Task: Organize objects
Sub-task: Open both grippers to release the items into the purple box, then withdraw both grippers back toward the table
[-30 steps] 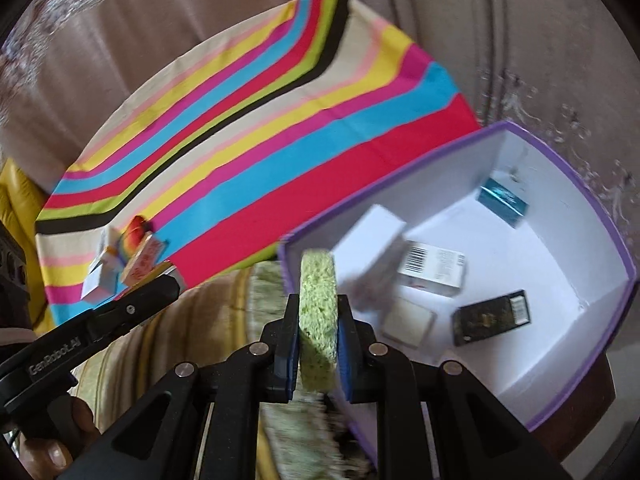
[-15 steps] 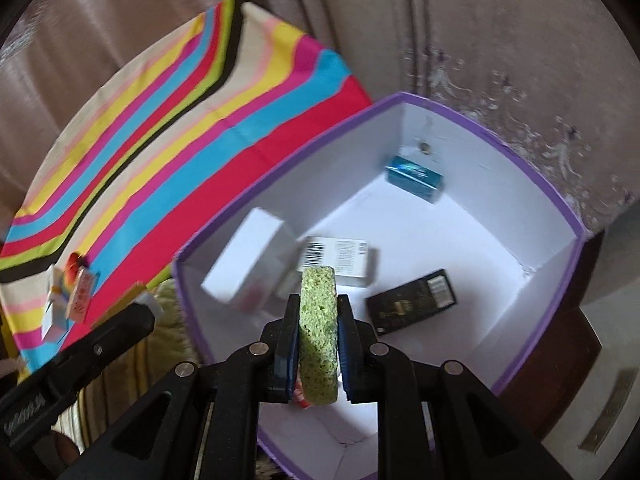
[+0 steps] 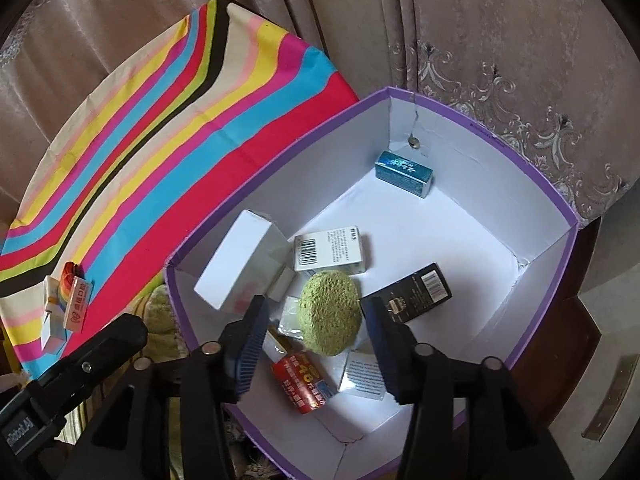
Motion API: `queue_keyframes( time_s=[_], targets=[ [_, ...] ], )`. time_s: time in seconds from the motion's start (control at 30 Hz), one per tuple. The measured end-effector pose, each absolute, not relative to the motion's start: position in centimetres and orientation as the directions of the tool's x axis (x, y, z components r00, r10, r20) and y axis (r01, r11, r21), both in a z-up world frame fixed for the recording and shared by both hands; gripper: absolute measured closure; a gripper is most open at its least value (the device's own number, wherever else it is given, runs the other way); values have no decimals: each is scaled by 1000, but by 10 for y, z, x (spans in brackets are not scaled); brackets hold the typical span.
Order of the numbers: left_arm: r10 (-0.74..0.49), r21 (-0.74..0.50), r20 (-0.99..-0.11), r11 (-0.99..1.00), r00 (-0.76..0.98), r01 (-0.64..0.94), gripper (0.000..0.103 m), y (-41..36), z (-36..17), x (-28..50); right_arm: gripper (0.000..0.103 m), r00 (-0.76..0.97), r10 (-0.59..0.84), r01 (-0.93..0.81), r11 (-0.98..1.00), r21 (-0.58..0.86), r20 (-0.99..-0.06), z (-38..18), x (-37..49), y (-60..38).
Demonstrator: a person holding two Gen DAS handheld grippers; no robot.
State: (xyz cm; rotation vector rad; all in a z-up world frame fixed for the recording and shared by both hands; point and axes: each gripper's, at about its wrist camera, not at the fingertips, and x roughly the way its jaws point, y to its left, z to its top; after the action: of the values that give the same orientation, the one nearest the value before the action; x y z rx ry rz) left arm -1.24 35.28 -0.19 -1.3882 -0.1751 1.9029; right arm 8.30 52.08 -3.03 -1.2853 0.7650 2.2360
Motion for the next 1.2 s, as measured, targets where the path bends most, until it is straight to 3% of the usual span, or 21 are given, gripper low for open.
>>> queue_keyframes(
  time_s=[0.5,1.2],
  targets=[
    [584,-501,-759,-806,-286,-315,38,267,0,-42,37,-489,67,-439,-881,178,-870,-11,42,448],
    [457,-492,-766,-869,-452,-45,18,134,-6,-66,27,-482,8,-185,-978,93,-876,-12,-8,362]
  ],
)
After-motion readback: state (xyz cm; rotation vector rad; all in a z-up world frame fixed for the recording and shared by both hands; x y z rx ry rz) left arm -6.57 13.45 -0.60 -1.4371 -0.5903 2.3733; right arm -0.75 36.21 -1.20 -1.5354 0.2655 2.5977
